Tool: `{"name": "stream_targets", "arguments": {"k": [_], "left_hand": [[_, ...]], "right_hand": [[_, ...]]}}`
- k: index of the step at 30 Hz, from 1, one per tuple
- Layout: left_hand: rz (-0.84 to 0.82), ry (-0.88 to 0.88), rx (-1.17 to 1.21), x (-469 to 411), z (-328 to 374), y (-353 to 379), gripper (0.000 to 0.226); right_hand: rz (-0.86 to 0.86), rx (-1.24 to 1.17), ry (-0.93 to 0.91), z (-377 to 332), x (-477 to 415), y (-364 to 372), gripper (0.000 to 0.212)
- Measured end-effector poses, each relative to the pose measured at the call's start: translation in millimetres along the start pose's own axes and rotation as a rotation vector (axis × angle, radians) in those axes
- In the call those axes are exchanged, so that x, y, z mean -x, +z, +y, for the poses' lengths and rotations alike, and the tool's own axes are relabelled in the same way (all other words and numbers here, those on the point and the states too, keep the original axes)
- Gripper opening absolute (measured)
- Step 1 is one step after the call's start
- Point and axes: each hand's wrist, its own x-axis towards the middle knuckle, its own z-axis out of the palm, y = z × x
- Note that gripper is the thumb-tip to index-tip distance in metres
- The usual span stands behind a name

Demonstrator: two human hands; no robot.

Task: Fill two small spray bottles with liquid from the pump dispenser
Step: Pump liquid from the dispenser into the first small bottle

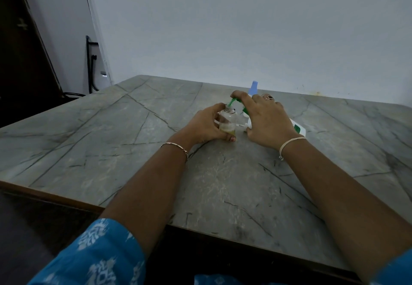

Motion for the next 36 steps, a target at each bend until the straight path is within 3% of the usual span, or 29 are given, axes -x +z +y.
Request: {"name": "stream_targets", "arguments": {"k": [12, 21, 30, 36], "left_hand": [[0.007, 0.008, -0.058, -0.2, 1.6, -0.7, 0.089], [-0.005, -0.019, -0.057, -0.5, 2.2, -1.1, 0.095], [-0.008, -0.011, -0.047, -0.9, 0.6, -0.5, 0.090], [-0.002, -0.011, -0.046, -2.1, -1.8, -0.2, 0.087]], "right_hand": [[0.015, -0.068, -0.008, 1.0, -3.4, 2.7, 0.070], [-0.011, 0.034, -0.023, 2.0, 0.9, 0.8, 0.095], [-0.003, -0.020, 0.002, -2.3, -3.9, 0.6, 0.071], [0.012, 0.017, -0.005, -2.0, -3.5, 2.0, 0.074]]}}
